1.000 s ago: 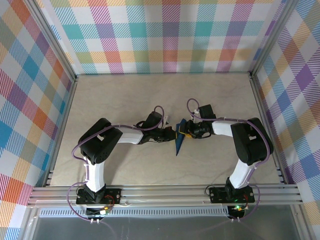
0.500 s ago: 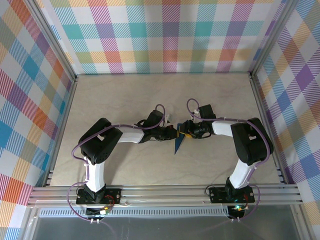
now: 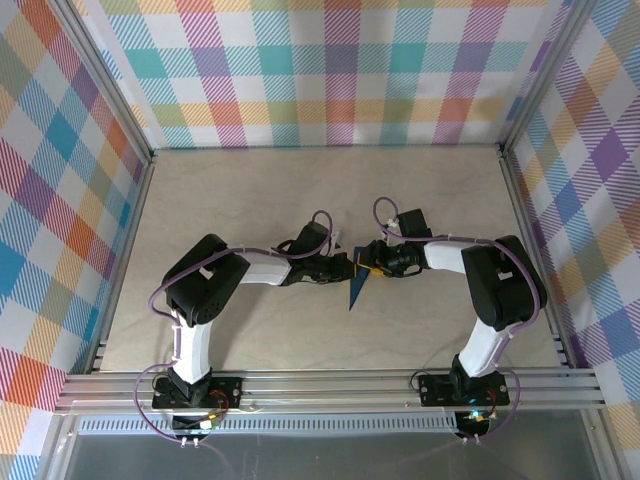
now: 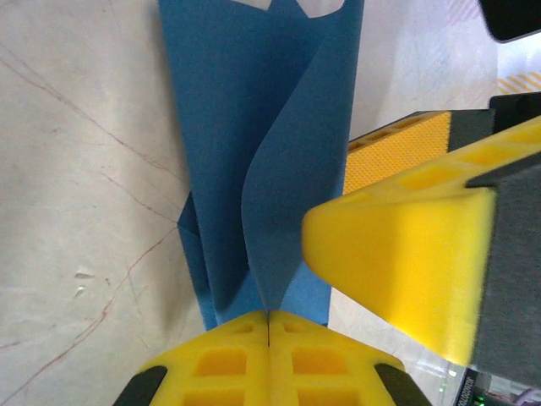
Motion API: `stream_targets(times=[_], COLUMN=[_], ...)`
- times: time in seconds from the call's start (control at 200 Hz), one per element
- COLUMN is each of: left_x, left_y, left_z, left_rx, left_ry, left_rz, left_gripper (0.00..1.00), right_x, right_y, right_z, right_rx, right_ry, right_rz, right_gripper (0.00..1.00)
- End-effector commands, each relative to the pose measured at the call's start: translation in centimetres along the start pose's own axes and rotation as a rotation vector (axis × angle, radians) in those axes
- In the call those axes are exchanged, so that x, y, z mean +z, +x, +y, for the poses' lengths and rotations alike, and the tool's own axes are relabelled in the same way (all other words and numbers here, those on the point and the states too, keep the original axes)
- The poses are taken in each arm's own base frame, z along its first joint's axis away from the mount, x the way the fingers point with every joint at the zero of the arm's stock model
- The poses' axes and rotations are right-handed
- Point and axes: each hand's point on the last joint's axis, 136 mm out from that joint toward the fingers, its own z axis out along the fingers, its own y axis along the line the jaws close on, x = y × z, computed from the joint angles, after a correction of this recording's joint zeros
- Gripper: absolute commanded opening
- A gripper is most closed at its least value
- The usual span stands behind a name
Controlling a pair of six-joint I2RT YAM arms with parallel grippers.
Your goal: Fold a paper plane with a square sheet of paper (fold left side to right side)
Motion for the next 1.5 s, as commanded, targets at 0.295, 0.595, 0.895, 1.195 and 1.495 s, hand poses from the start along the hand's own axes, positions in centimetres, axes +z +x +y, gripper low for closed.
stream_targets(times=[0.295, 0.595, 0.895, 1.195, 1.495], left_x=[1.0, 1.5, 1.3, 1.3, 1.3], left_y=[1.3, 3.4, 4.1, 4.2, 4.2], left_z=[2.2, 4.8, 6.4, 6.8, 6.9], left_rx=[-0.002, -0.05, -0.079, -0.083, -0.088], left_ry=[-0.081, -0.191, -0.278, -0.302, -0.313], left_rz=[0.042, 0.082, 0.108, 0.111, 0.114], left_gripper=[0.0, 0.0, 0.0, 0.0, 0.0], right_x=[1.3, 0.6, -0.1, -0.9, -1.4], right_y=[1.4, 0.8, 0.2, 0.0, 0.2], right_z=[-0.9, 0.5, 1.2, 1.6, 0.8], right_rx=[-0.006, -0.008, -0.009, -0.008, 0.002], right_ry=[0.021, -0.023, -0.04, -0.045, 0.008], right_rz=[0.048, 0.018, -0.019, -0.036, -0.028], right_gripper=[0.43, 0.43, 0.43, 0.43, 0.43])
